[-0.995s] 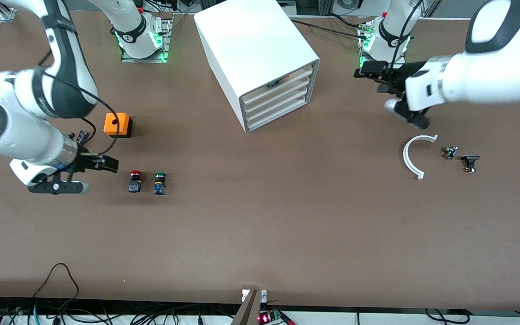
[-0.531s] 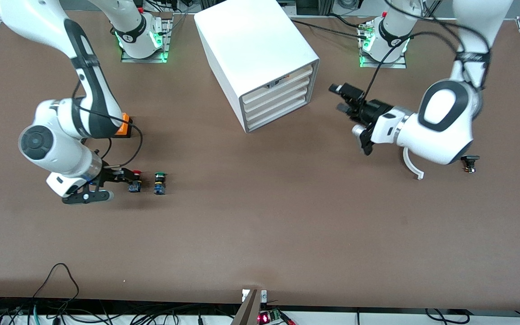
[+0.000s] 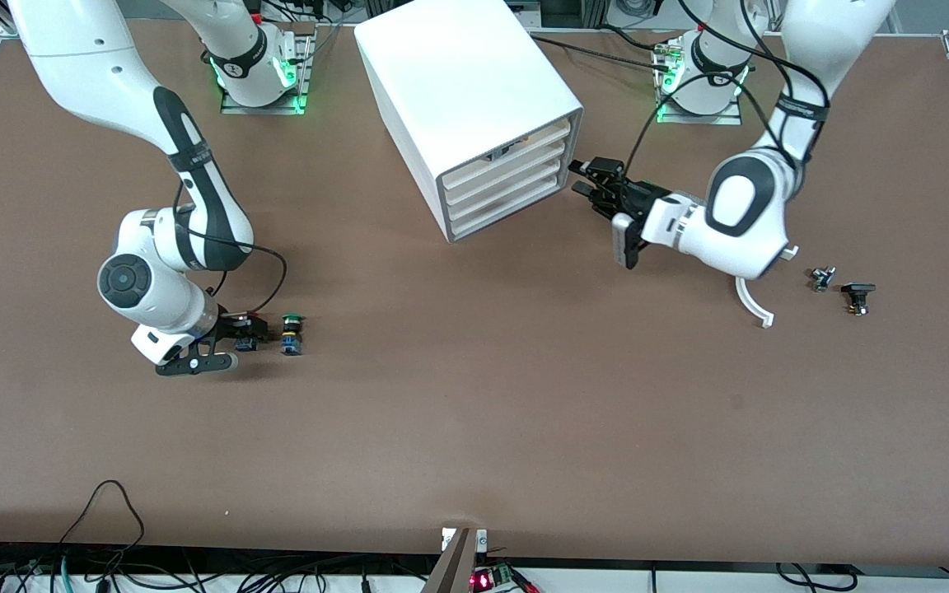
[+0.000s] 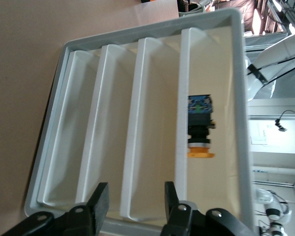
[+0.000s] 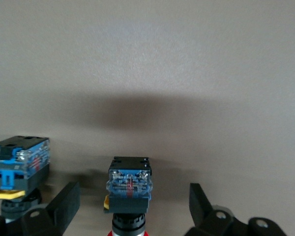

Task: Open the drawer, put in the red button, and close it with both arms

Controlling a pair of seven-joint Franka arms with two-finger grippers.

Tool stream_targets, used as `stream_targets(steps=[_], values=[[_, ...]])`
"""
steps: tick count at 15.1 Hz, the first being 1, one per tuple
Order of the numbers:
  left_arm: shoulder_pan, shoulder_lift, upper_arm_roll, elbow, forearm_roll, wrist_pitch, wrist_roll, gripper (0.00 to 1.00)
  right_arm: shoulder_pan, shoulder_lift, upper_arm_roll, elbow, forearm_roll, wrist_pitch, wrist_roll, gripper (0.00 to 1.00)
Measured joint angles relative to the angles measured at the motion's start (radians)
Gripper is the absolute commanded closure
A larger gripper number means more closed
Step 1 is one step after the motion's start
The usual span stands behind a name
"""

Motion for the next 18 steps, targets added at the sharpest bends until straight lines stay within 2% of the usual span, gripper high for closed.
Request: stream_targets(steps=[3,4,8,9,11,12,15,18], values=[[0.000,-0.001,-0.036,-0.063,-0.053,0.061,0.064,0.49,0.000,0.011,0.000,-0.002,0.000,0.001,-0.002,0.32],[0.000,-0.001,-0.043,-0.071,-0.063,0.070,0.068,0.49,0.000,0.011,0.000,-0.002,0.000,0.001,-0.002,0.42],[0.000,-0.003,-0.075,-0.113,-0.142,0.089,0.085,0.50,0.000,0.011,0.000,-0.002,0.000,0.001,-0.002,0.94],[-0.001,-0.003,-0.092,-0.123,-0.154,0.111,0.091,0.52,0.000,0.011,0.000,-0.002,0.000,0.001,-0.002,1.00],[-0.003,-0.003,-0.116,-0.142,-0.176,0.144,0.101,0.53,0.000,0.011,0.000,-0.002,0.000,0.001,-0.002,1.00],[-0.006,-0.003,-0.123,-0.151,-0.188,0.149,0.106,0.57,0.001,0.011,0.000,-0.001,0.000,0.003,-0.002,1.00],[-0.008,-0.004,-0.130,-0.165,-0.200,0.154,0.118,0.77,0.004,0.009,0.001,0.015,0.002,0.001,0.003,1.00],[-0.009,-0.004,-0.130,-0.167,-0.200,0.158,0.128,1.00,0.008,0.003,0.001,0.080,0.005,-0.106,0.051,1.00]])
